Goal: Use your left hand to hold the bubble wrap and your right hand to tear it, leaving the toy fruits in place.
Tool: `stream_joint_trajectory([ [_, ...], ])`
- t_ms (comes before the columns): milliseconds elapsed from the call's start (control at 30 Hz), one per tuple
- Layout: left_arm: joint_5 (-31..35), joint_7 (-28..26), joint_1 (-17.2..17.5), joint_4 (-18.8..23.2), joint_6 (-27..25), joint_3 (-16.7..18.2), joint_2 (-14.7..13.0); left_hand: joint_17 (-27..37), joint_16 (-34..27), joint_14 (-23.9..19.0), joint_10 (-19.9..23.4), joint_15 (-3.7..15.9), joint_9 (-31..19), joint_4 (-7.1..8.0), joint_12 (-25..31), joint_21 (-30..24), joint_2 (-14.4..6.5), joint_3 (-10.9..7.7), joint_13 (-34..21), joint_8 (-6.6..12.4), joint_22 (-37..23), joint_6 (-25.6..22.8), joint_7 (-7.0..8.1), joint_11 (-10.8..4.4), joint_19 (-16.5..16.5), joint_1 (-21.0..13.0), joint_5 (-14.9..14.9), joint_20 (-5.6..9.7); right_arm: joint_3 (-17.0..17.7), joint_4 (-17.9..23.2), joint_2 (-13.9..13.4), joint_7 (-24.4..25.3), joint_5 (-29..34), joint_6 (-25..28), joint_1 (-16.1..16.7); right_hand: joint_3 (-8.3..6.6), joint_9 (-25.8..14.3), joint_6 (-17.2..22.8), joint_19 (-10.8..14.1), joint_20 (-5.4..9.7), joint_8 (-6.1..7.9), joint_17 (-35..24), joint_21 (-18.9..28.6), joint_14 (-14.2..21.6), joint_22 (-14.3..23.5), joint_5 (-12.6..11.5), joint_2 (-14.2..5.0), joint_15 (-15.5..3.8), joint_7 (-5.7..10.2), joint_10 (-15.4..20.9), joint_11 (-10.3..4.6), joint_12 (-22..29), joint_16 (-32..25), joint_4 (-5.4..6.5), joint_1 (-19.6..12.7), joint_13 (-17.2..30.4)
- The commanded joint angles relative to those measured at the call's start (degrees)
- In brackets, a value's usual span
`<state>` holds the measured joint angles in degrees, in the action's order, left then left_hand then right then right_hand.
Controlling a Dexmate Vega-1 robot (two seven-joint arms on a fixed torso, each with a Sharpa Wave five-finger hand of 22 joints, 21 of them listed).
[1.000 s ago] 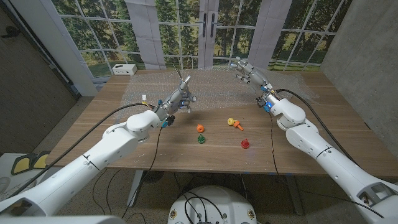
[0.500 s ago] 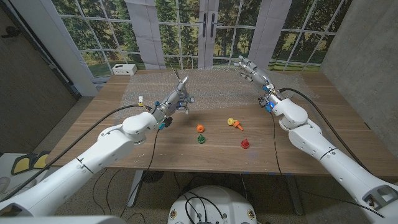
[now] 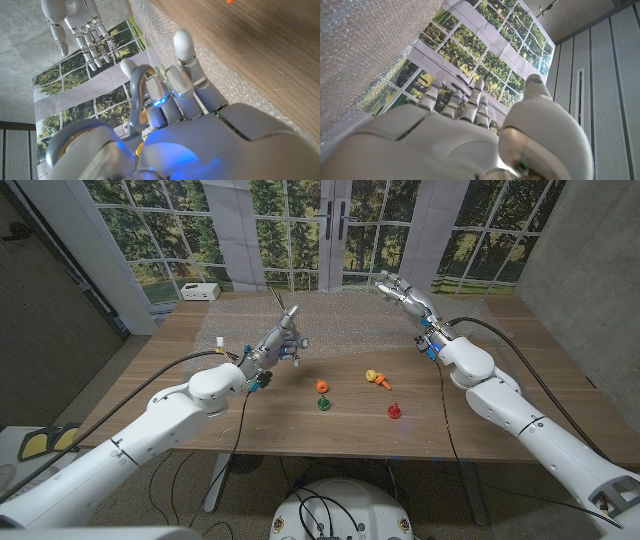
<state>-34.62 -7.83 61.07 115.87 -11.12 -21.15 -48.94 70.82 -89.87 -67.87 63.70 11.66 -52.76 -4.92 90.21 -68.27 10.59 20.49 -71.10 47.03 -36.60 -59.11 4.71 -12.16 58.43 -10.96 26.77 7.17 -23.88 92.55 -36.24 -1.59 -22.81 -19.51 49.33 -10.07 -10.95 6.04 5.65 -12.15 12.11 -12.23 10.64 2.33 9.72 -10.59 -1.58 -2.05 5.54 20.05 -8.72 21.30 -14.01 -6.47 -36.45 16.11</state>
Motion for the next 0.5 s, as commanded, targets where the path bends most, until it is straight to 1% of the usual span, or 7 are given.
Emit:
stream_joint_trajectory([
  [33, -1.2, -0.2, 2.4, 1.8, 0.1, 2.0, -2.3, 0.1, -0.2, -0.5, 0.3, -0.15, -15.4, -0.38, 0.2, -0.5, -0.1, 0.0, -0.1, 25.04, 0.0, -0.1, -0.1, 0.11, 0.5, 0.6, 0.7, 0.06, -0.8, 1.0, -1.2, 2.5, 5.7, 0.6, -0.7, -0.3, 0.0, 0.4, 0.4, 0.19, 0.59, 0.0, 0.3, 0.4, 0.1, 0.0, -0.15, -1.61, 0.06, 0.5, -0.49, 0.0, -0.2, -0.72, -1.0, 0.1],
  [133, -1.6, -0.6, 3.5, 2.4, -0.1, 2.8, -3.1, 0.1, -0.2, -0.5, 0.4, -0.15, -15.5, -0.41, 0.2, -0.6, -0.1, -0.01, -0.1, 25.15, 0.0, 0.0, -0.06, 0.1, 0.5, 0.7, 0.7, 0.05, -1.0, 1.5, -1.6, 3.7, 8.0, 1.0, -0.7, -0.52, 0.0, 0.5, 0.6, 0.23, 0.63, 0.0, 0.4, 0.5, 0.1, 0.0, -0.28, -1.67, 0.21, 0.6, -0.59, -0.1, -0.3, -0.99, -1.5, 0.1],
  [200, -1.8, -1.1, 4.2, 2.8, -0.2, 3.3, -3.5, 0.1, -0.2, -0.5, 0.4, -0.16, -15.2, -0.45, 0.2, -0.6, -0.1, -0.01, -0.1, 25.05, 0.0, 0.0, -0.07, 0.1, 0.4, 0.7, 0.7, 0.08, -1.1, 1.8, -1.9, 4.3, 9.4, 1.2, -0.7, -0.73, 0.0, 0.8, 0.7, 0.19, 0.72, 0.1, 0.4, 0.8, 0.1, 0.0, -0.35, -1.5, -0.08, 1.1, -0.58, -0.1, -0.4, -1.31, -2.1, 0.1],
  [267, -2.1, -1.0, 4.7, 3.1, -0.4, 3.6, -3.9, 0.1, -0.2, -0.5, 0.4, -0.15, -15.2, -0.47, 0.2, -0.6, -0.1, -0.01, -0.1, 25.03, 0.0, 0.0, -0.01, 0.1, 0.4, 0.8, 0.7, 0.06, -1.2, 2.0, -1.9, 4.6, 9.9, 1.5, -0.7, -0.86, 0.0, 1.0, 0.8, 0.16, 0.77, 0.1, 0.4, 0.9, 0.1, 0.1, -0.38, -1.73, -0.02, 1.2, -1.09, -0.2, -0.4, -1.51, -2.4, 0.1],
  [333, -2.2, -1.1, 5.1, 3.3, -0.5, 3.9, -4.1, 0.1, -0.2, -0.5, 0.4, -0.14, -14.9, -0.52, 0.2, -0.6, -0.1, -0.02, -0.1, 24.89, 0.0, 0.0, 0.04, 0.1, 0.5, 0.8, 0.8, 0.04, -1.2, 2.2, -2.0, 4.9, 10.4, 1.7, -0.6, -0.94, 0.0, 1.1, 0.8, 0.13, 0.78, 0.1, 0.4, 1.1, 0.1, 0.1, -0.4, -1.55, -0.12, 1.6, -0.94, -0.2, -0.4, -1.63, -2.7, 0.1],
  [400, -2.3, -1.1, 5.3, 3.4, -0.5, 4.0, -4.4, 0.1, -0.2, -0.5, 0.4, -0.15, -14.3, -0.55, 0.2, -0.6, -0.2, -0.02, -0.1, 24.51, 0.1, 0.1, -0.15, 0.11, 0.5, 0.9, 0.8, 0.05, -1.3, 2.3, -2.1, 5.0, 10.6, 1.8, -0.6, -1.04, 0.0, 1.2, 0.8, 0.11, 0.81, 0.2, 0.3, 1.1, 0.1, 0.1, -0.45, -1.53, -0.01, 1.7, -1.21, -0.3, -0.4, -1.75, -2.9, 0.1],
  [500, -2.3, -0.9, 5.7, 3.6, -0.4, 4.2, -4.7, 0.1, -0.2, -0.5, 0.4, -0.17, -14.8, -0.69, 0.2, -0.8, -0.2, -0.05, -0.1, 24.98, -0.2, -0.1, 0.01, 0.11, 0.3, 1.1, 0.9, 0.09, -1.4, 2.6, -2.1, 5.2, 10.9, 2.5, -0.5, -1.21, 0.0, 1.4, 0.9, 0.13, 0.84, 0.2, 0.4, 1.1, 0.1, 0.1, -0.56, -1.68, 0.09, 1.9, -1.38, -0.3, -0.4, -1.91, -3.3, 0.0],
])
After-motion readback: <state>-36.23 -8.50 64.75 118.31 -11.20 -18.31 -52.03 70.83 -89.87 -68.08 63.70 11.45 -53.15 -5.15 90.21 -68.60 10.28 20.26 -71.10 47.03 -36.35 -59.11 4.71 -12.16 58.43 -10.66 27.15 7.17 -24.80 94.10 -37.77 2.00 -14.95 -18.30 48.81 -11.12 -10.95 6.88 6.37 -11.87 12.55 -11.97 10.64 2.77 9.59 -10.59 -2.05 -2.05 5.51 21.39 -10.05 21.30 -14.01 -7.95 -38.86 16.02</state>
